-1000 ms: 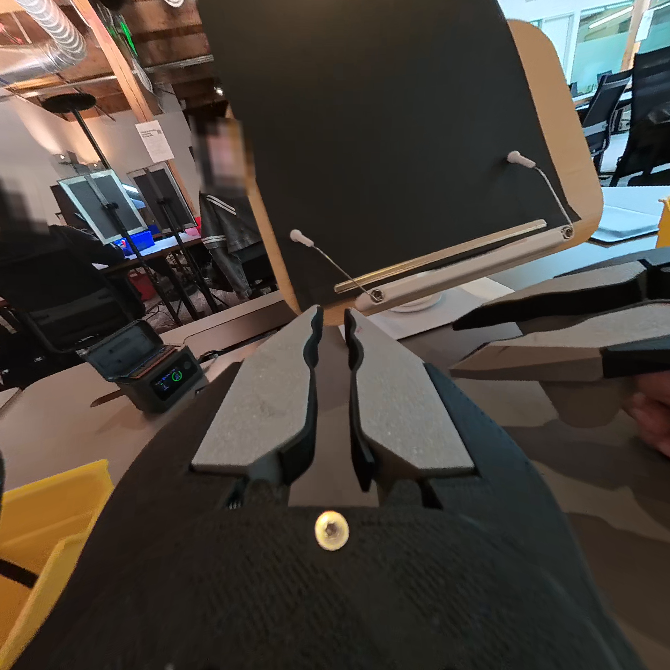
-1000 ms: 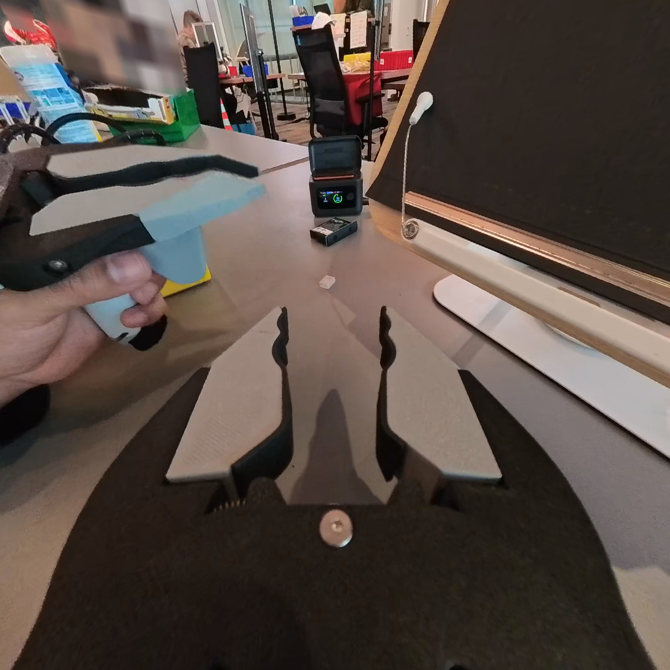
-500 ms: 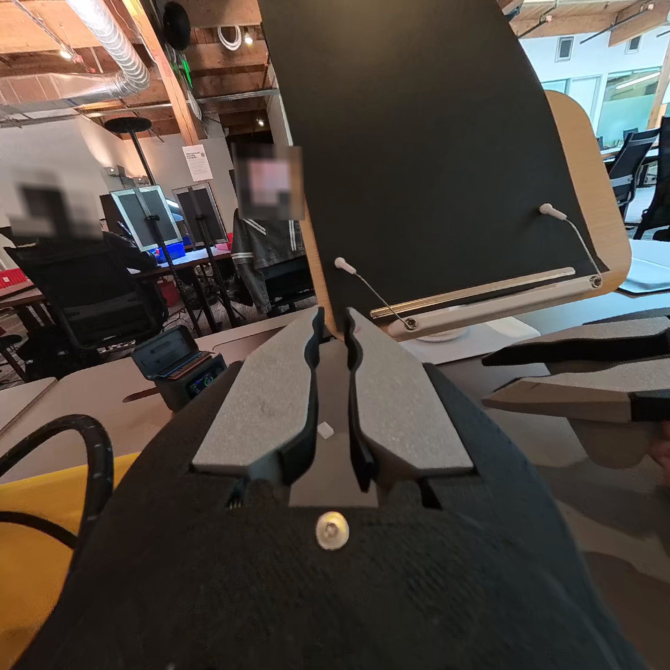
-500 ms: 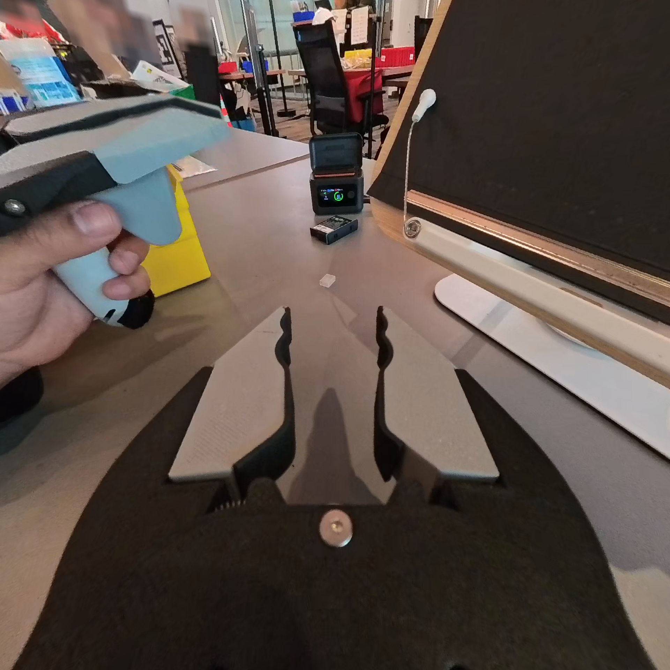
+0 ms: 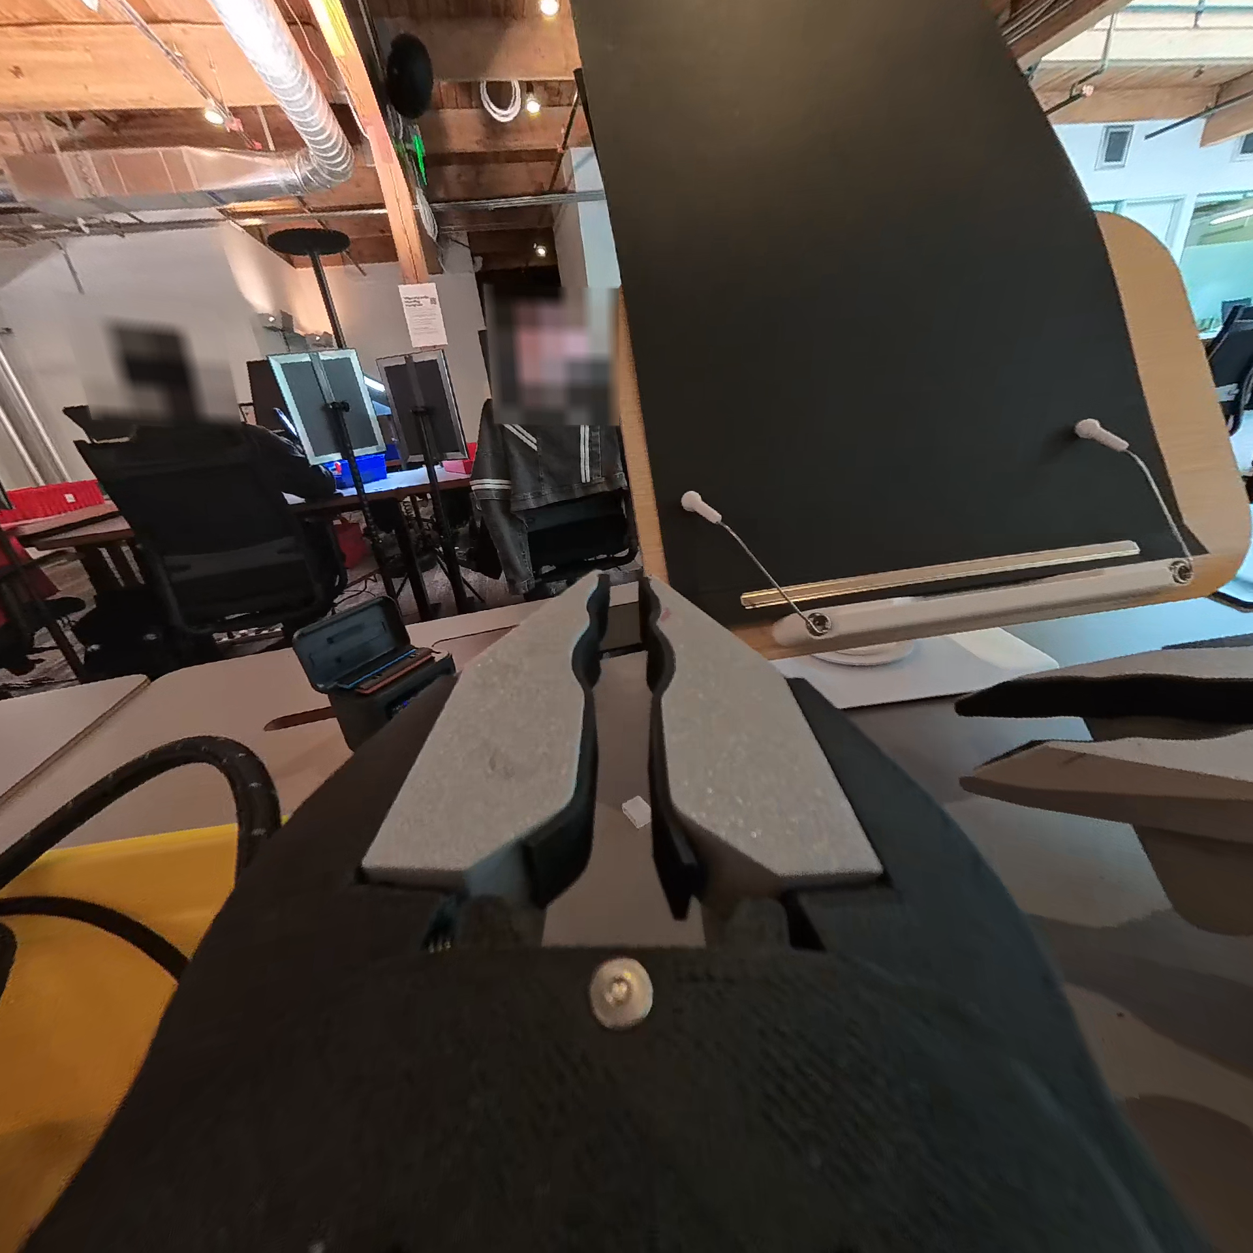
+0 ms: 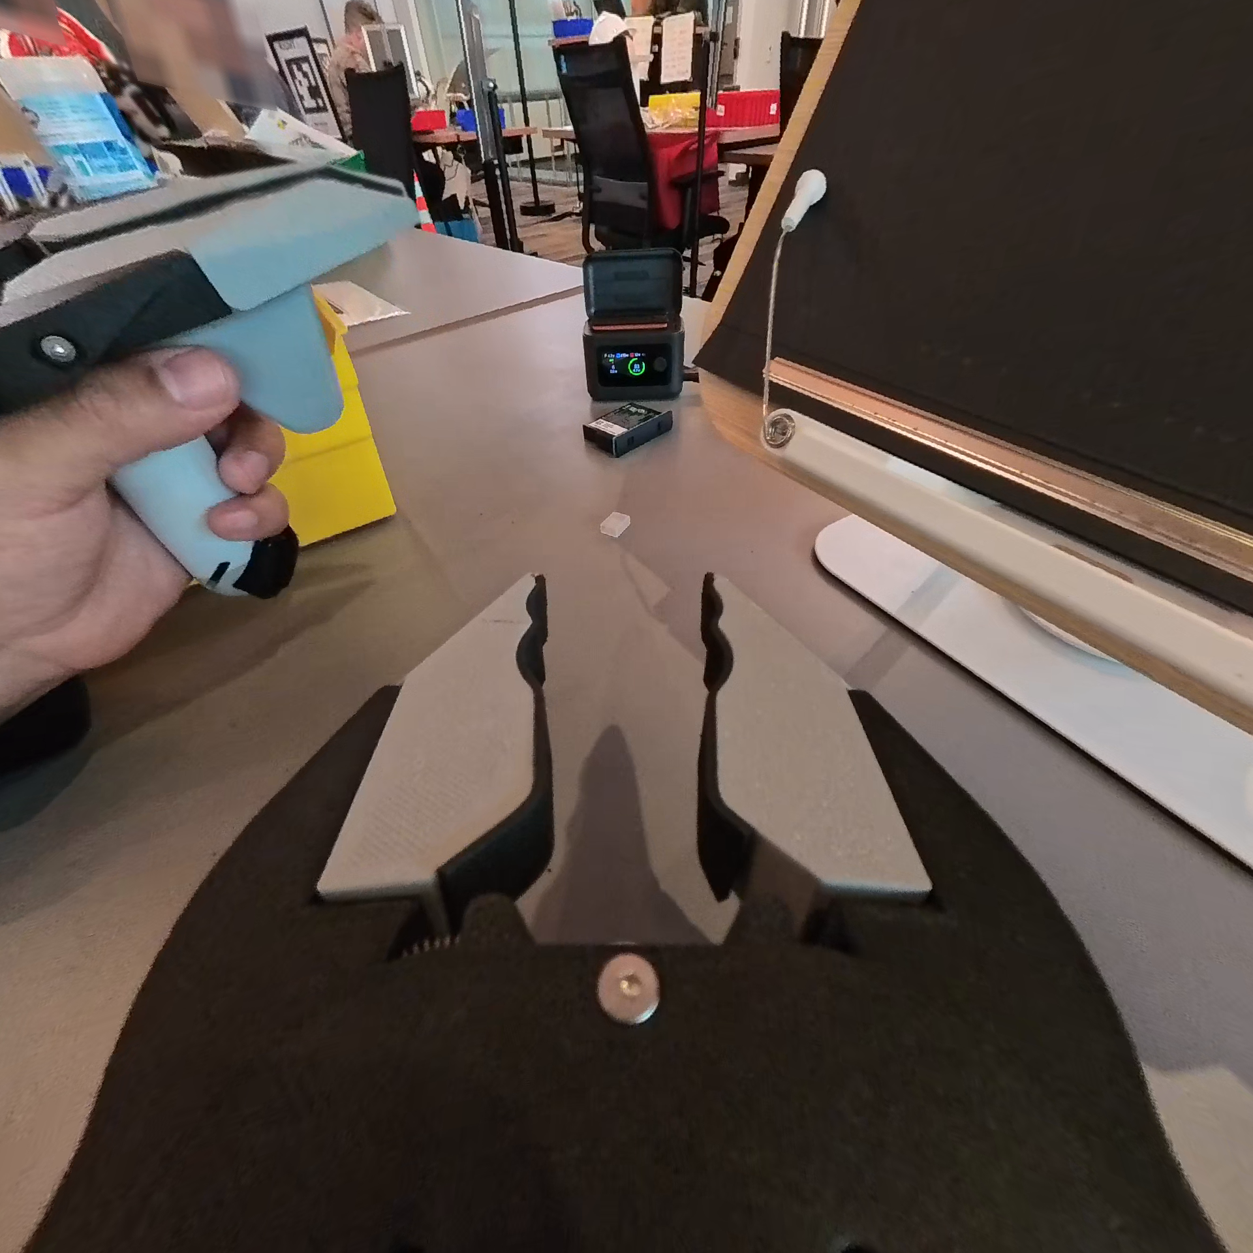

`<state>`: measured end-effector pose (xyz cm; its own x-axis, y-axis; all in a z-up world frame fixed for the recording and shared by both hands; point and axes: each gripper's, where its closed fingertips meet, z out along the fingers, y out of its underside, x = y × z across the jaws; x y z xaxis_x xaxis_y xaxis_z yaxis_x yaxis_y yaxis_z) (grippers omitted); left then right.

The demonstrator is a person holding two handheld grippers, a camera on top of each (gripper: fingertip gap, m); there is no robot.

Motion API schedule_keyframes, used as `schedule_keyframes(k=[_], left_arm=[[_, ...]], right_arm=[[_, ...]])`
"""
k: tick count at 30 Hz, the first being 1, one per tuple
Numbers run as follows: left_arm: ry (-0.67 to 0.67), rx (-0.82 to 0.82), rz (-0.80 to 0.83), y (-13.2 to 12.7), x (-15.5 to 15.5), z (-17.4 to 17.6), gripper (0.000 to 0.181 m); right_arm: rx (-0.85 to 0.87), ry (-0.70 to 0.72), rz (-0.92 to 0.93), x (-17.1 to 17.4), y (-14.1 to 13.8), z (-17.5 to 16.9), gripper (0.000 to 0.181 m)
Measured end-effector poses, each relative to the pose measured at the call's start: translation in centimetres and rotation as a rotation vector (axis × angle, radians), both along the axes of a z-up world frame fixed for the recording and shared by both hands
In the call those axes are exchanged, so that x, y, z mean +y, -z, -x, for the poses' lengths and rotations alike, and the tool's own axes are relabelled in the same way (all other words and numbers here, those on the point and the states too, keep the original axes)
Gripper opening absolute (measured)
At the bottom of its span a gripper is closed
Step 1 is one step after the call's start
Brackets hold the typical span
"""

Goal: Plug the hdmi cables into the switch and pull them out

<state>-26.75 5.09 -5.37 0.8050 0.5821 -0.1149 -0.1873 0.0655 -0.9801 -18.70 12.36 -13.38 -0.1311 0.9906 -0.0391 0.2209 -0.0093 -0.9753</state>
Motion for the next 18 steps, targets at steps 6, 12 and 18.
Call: schedule_keyframes(k=[6,12,18], left_arm=[[-0.003,0.009,0.010,0.1,0.1,-0.1,0.005],[0.012,0.006,0.038,0.6,0.6,-0.3,0.007],[0.018,0.012,0.077,1.2,1.1,-0.5,0.008]], right_arm=[[-0.003,-0.003,-0.007,-0.1,0.0,0.0,0.043],[-0.005,-0.004,-0.008,-0.2,0.1,0.0,0.042],[-0.008,-0.007,-0.012,-0.2,0.1,0.1,0.042]])
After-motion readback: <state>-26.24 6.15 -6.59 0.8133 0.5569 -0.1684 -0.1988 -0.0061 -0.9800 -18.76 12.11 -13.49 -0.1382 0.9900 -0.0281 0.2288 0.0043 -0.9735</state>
